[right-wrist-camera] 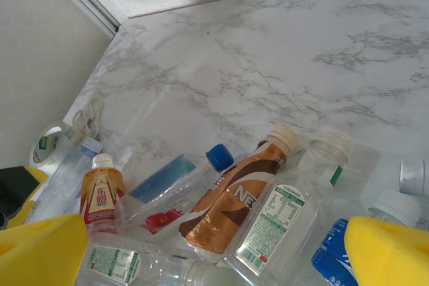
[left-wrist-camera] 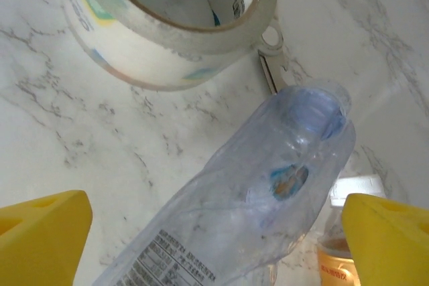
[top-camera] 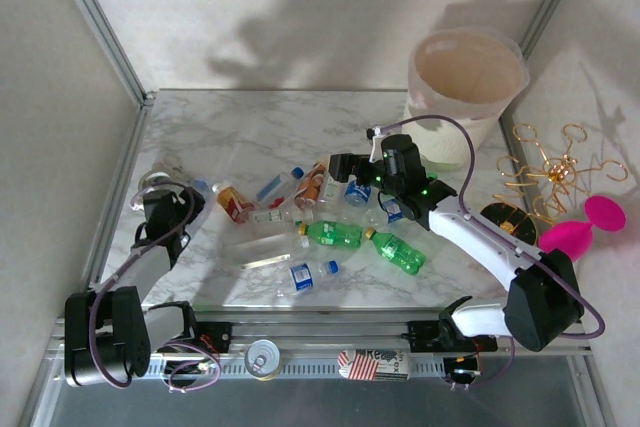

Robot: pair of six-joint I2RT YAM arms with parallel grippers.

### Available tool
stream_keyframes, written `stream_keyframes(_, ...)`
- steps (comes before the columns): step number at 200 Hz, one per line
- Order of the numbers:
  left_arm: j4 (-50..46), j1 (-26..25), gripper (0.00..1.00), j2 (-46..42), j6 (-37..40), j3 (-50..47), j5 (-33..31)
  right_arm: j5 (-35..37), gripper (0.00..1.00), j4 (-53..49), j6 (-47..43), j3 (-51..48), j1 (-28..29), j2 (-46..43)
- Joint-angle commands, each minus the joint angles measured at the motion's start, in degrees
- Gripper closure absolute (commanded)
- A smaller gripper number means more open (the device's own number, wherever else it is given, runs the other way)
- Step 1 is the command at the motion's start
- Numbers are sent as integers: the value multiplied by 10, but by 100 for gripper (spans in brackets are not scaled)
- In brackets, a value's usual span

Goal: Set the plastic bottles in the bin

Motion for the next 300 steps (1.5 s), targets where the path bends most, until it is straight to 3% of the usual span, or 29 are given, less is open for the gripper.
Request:
stream_keyframes(1, -25, -16, 7, 12, 13, -8, -17, -5, 1, 16, 2, -6, 4, 3)
stream_keyframes(110, -15, -42, 12, 91, 6, 3, -13, 4, 1, 22, 14, -18, 5, -11)
stream_keyframes(190, -11, -62, 42, 96, 14, 9, -23, 5, 1, 22, 17, -21, 5, -15)
stream_keyframes(227, -21, -73, 52, 48, 25, 11, -28, -11, 1, 25, 20, -19, 7, -18)
stream_keyframes(300, -52, -99, 54, -141, 41, 38, 17, -26, 1, 29, 22, 7, 48, -11)
